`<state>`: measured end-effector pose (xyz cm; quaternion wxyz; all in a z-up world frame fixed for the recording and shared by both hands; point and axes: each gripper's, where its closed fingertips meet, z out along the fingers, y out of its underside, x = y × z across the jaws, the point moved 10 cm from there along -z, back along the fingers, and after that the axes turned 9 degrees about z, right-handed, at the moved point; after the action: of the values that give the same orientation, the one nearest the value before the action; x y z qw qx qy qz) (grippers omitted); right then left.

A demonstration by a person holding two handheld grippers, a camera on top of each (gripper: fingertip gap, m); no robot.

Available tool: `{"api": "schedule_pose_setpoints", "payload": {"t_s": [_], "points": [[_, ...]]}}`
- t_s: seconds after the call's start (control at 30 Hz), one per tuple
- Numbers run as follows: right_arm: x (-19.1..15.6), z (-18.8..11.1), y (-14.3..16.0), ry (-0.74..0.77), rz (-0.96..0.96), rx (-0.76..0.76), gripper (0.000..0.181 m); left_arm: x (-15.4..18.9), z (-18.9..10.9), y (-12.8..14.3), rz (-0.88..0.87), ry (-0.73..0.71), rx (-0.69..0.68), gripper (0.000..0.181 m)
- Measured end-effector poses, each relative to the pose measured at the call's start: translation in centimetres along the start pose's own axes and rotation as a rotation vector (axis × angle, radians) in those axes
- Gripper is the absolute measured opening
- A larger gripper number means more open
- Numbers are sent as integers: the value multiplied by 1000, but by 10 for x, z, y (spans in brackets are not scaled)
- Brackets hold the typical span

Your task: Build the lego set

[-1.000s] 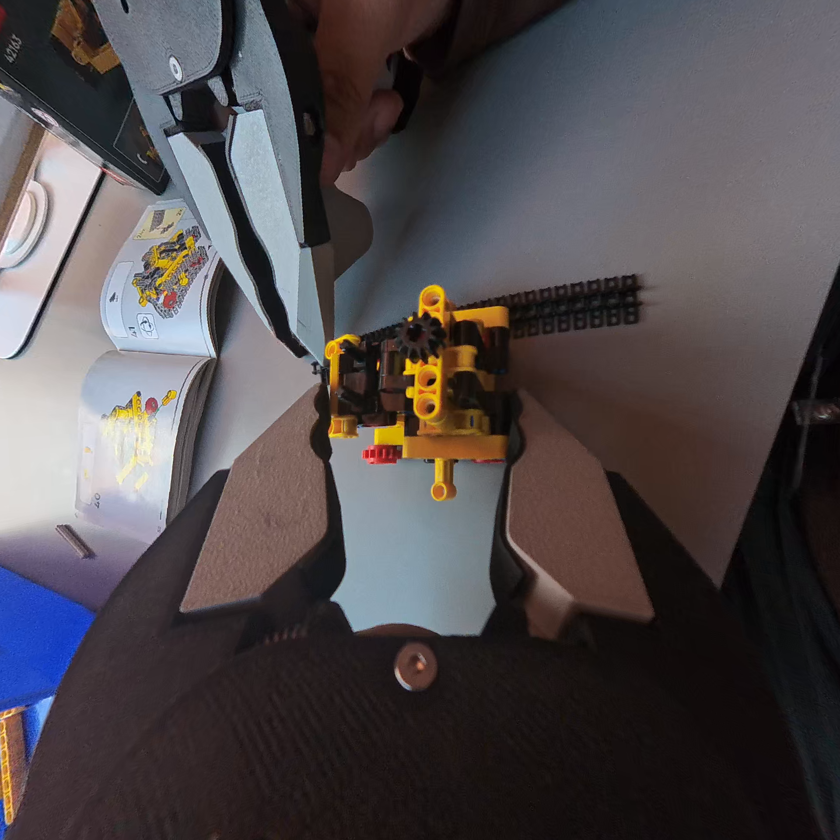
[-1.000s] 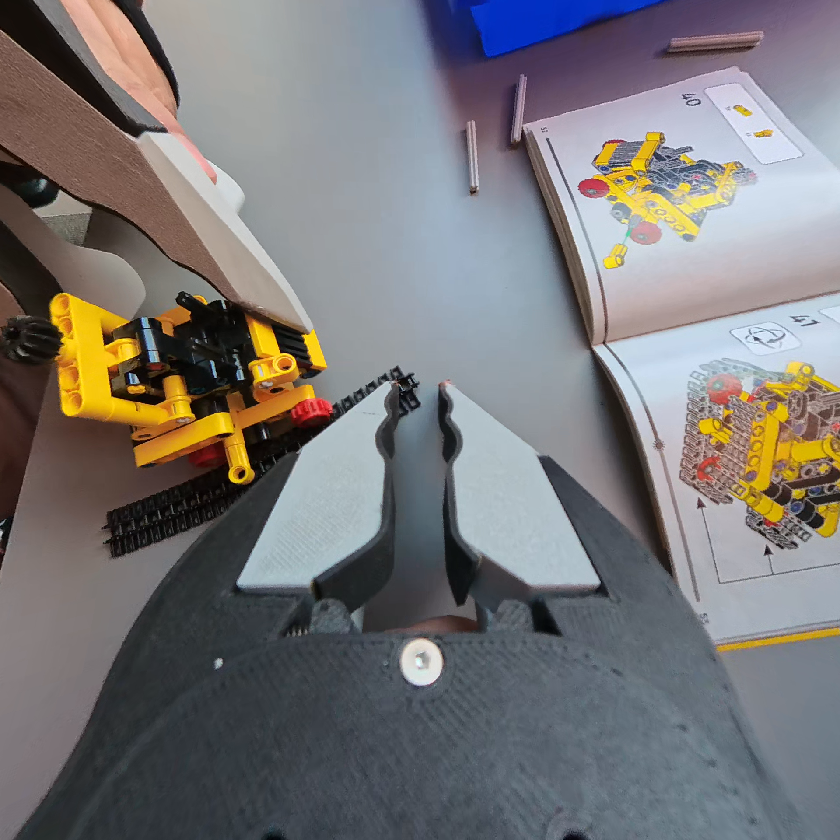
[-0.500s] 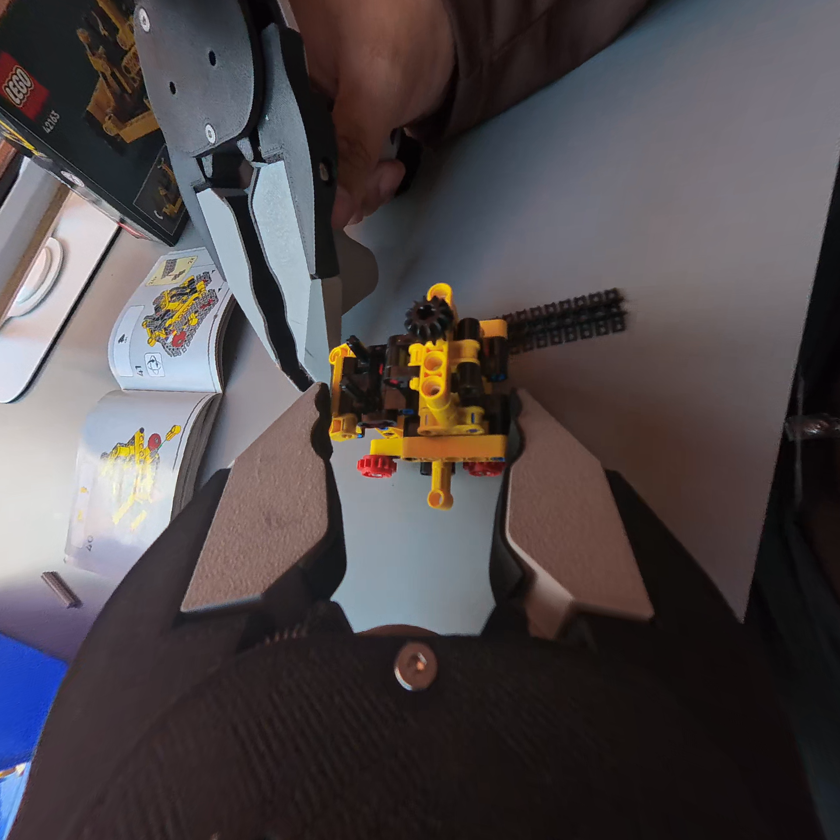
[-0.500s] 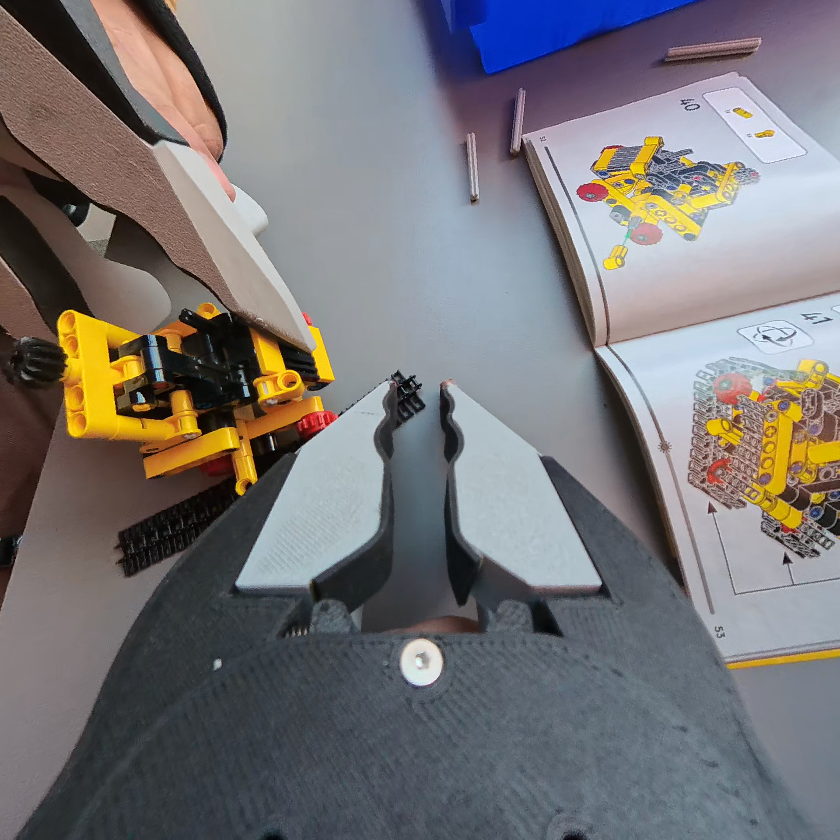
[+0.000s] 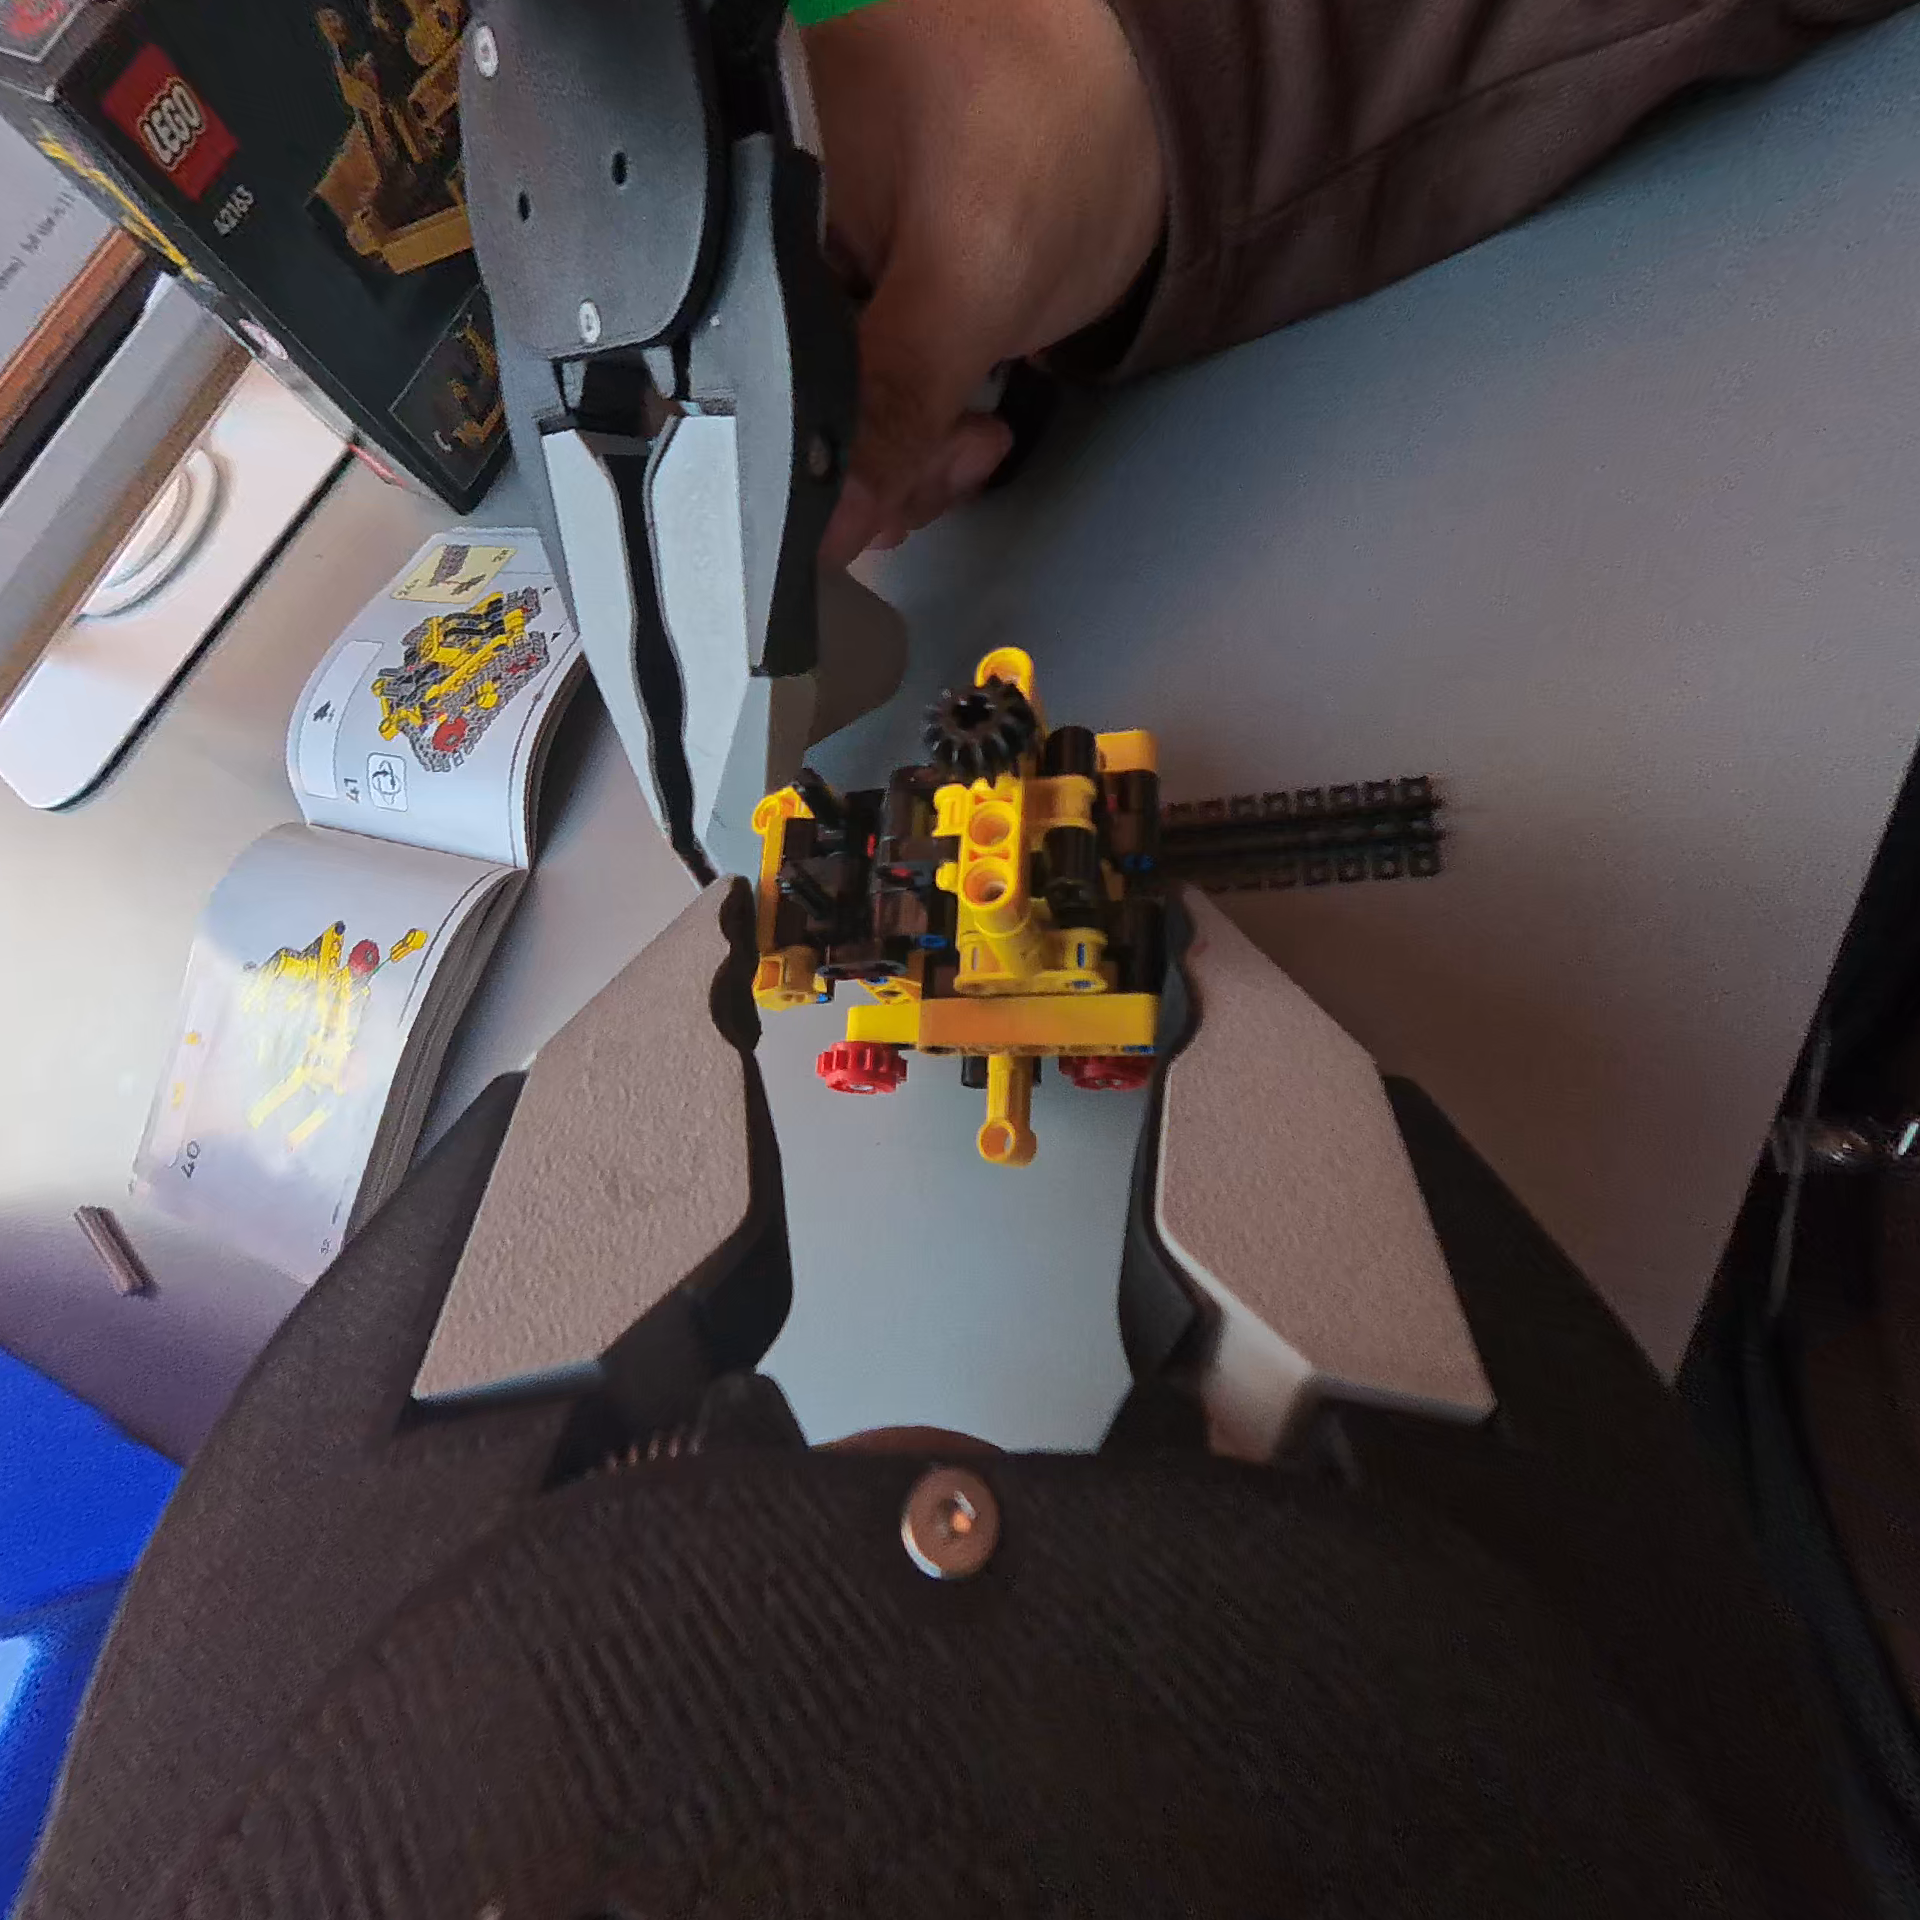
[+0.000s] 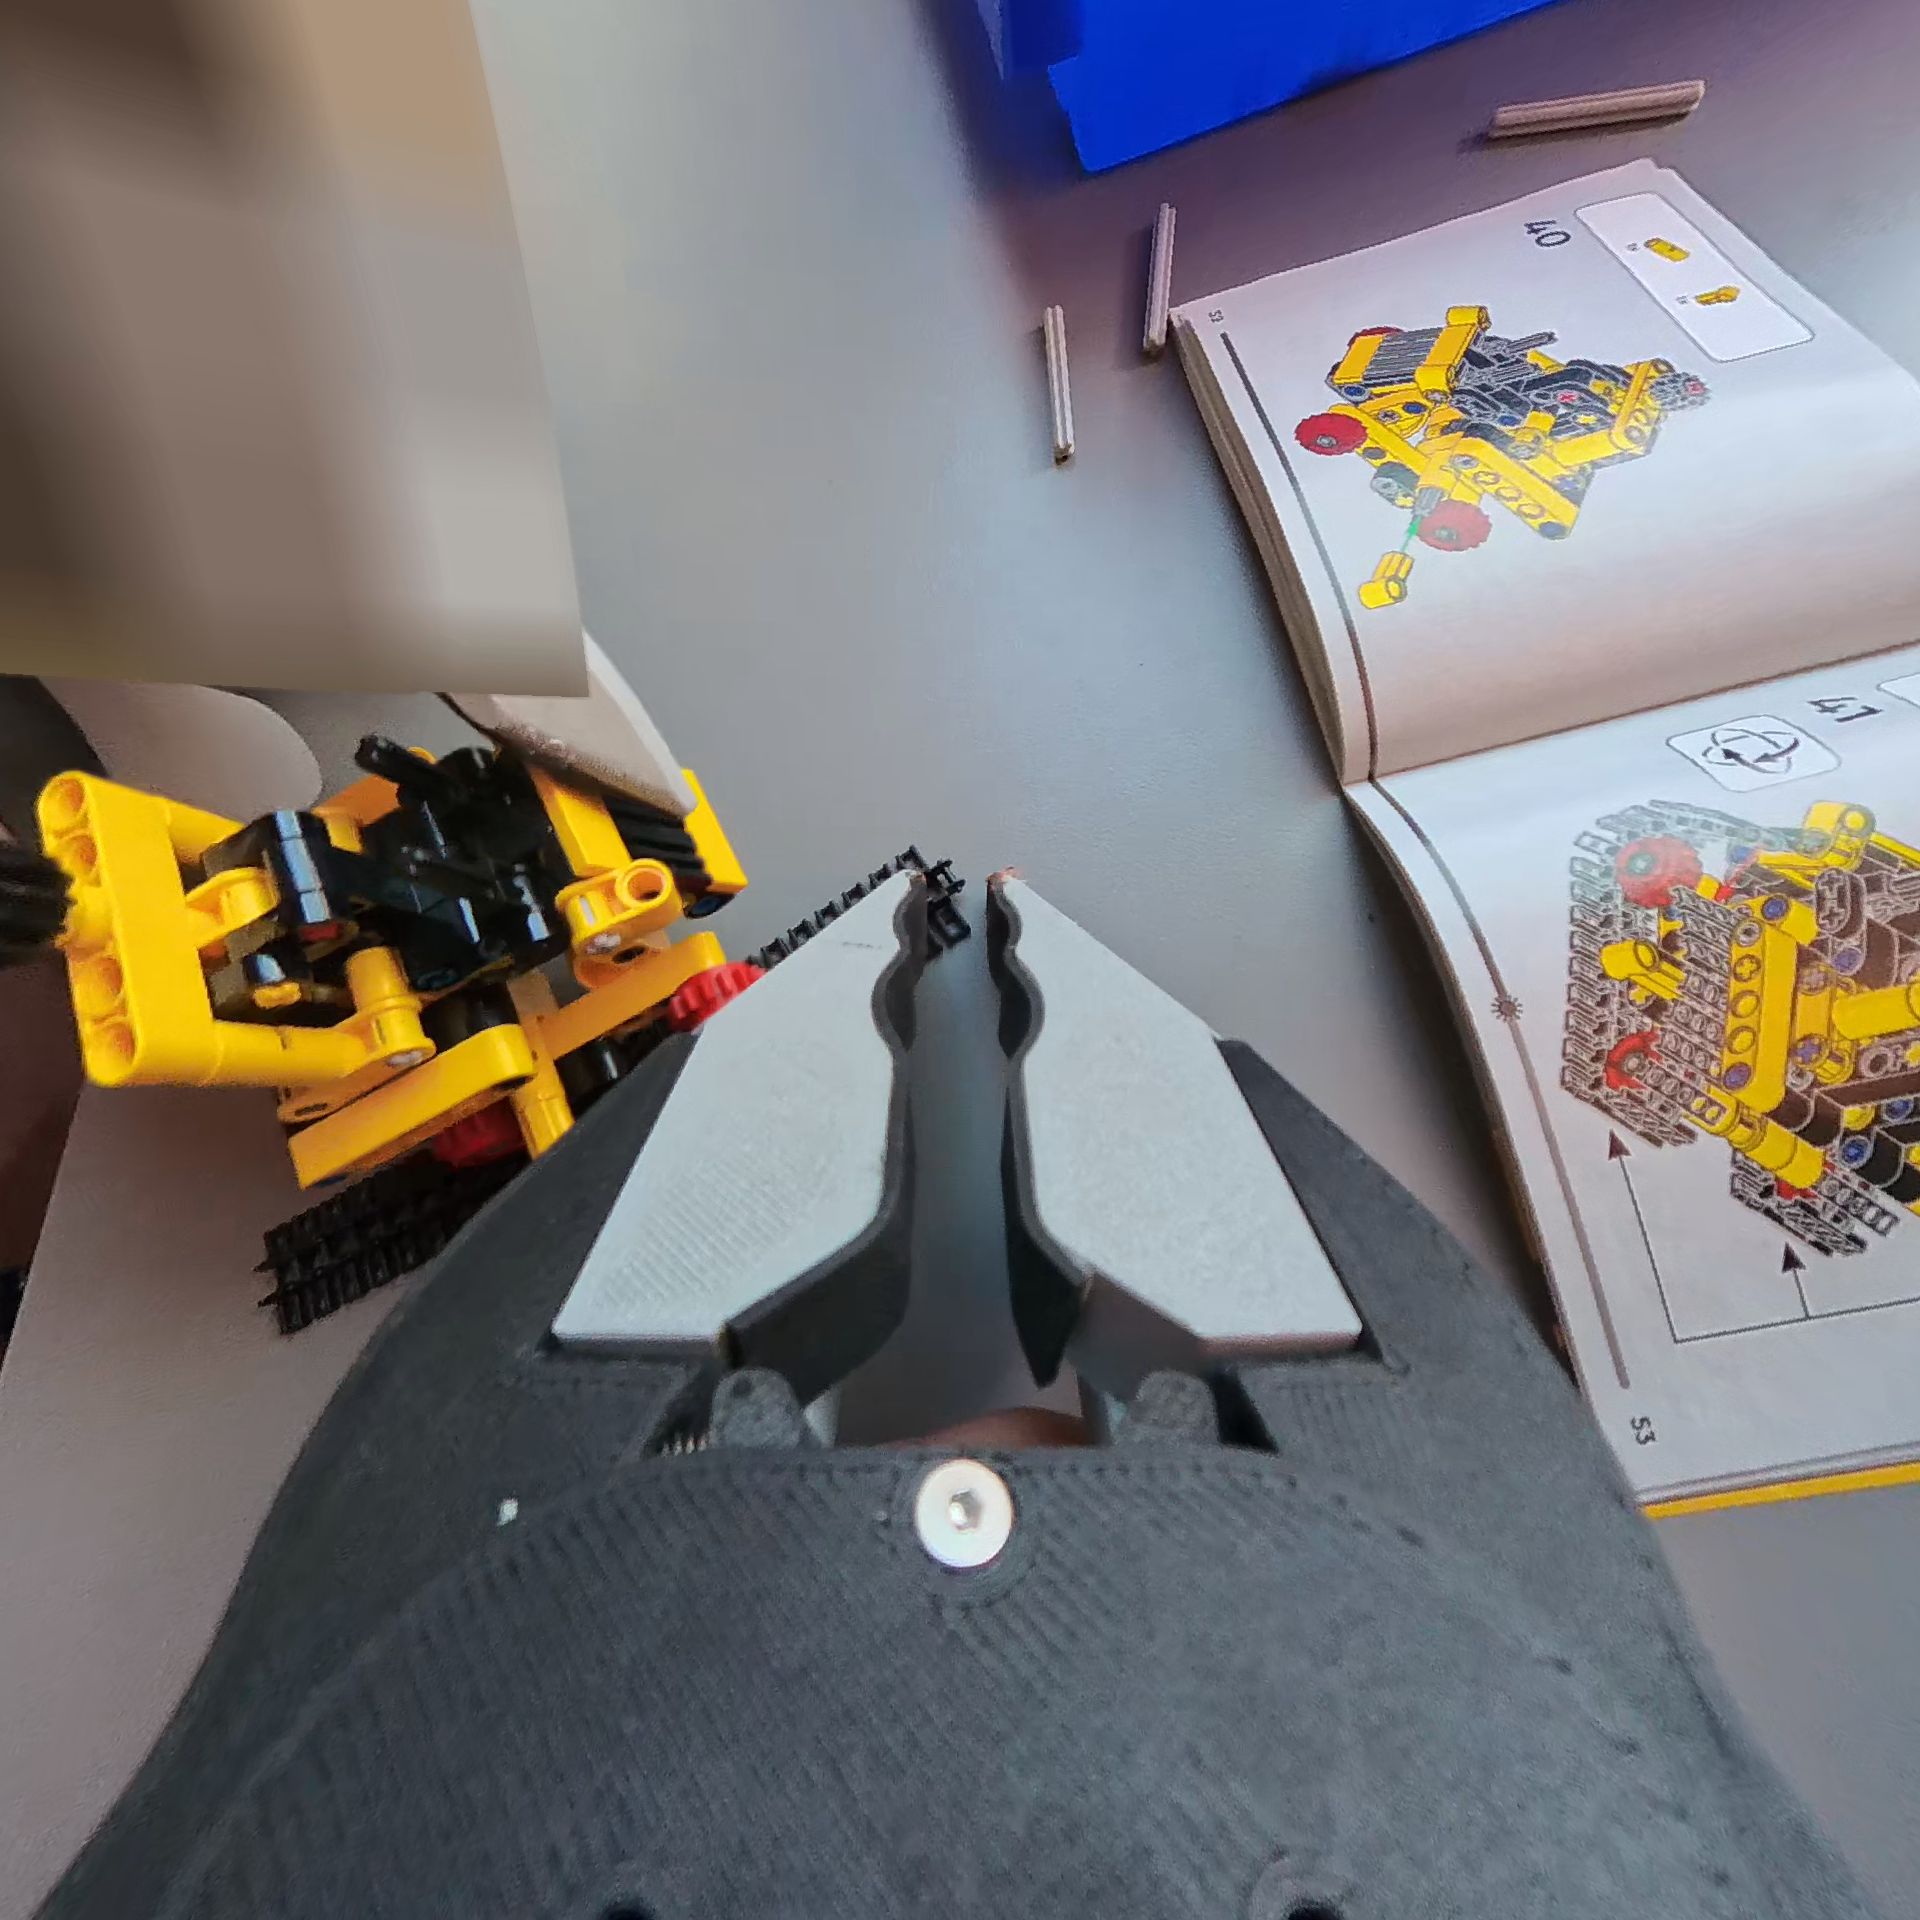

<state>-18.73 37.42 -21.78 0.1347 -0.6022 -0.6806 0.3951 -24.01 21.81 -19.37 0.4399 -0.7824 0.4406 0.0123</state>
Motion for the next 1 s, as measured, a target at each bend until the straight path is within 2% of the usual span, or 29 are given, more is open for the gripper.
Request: {"api": "schedule_pose_setpoints", "payload": {"t_s": [0.47, 0.67, 1.0], "points": [[1, 0, 0, -25, 19, -5, 8, 3, 8, 4, -7, 10, -43, 75], [11, -13, -3, -52, 60, 26, 16, 3, 5, 4, -8, -26, -72, 75], [3, 0, -2, -45, -20, -10, 18, 3, -1, 4, -33, -31, -63, 75]]}}
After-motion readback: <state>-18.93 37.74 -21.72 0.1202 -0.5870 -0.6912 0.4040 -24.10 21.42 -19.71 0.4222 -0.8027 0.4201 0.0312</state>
